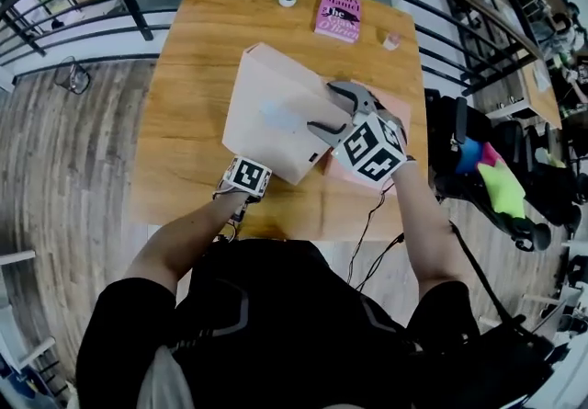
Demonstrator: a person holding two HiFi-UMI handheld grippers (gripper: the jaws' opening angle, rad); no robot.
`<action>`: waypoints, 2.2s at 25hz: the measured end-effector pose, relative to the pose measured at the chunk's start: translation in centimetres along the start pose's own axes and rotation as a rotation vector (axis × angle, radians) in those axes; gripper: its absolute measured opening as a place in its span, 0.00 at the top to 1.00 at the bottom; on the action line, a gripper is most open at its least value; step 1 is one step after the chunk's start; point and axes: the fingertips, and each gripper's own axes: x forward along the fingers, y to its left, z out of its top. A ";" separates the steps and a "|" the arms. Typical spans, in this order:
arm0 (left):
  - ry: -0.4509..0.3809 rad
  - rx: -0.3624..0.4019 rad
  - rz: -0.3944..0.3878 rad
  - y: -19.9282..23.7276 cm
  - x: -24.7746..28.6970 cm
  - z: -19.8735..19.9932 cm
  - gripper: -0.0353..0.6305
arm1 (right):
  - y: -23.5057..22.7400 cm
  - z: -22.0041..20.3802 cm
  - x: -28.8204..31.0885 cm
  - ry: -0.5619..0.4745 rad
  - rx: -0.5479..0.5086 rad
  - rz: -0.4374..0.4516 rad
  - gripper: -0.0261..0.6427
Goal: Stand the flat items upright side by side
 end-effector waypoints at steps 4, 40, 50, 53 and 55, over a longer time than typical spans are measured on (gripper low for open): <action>0.054 0.041 0.033 1.3 -0.4 -0.6 0.56 | 1.4 1.1 -0.8 -0.014 -0.011 -0.025 0.44; -0.538 -0.142 0.331 8.6 -20.3 7.7 0.58 | 4.7 11.0 3.7 -0.213 -0.262 -0.018 0.47; -0.615 -0.250 0.350 6.9 -23.8 5.7 0.58 | 3.9 12.0 0.7 -0.439 0.014 0.123 0.38; -0.654 -0.301 0.356 6.7 -25.1 4.9 0.58 | 3.2 11.1 0.2 -0.481 0.123 0.119 0.35; -0.697 -0.330 0.361 6.4 -26.2 4.6 0.58 | 2.9 10.4 0.1 -0.498 0.167 0.113 0.34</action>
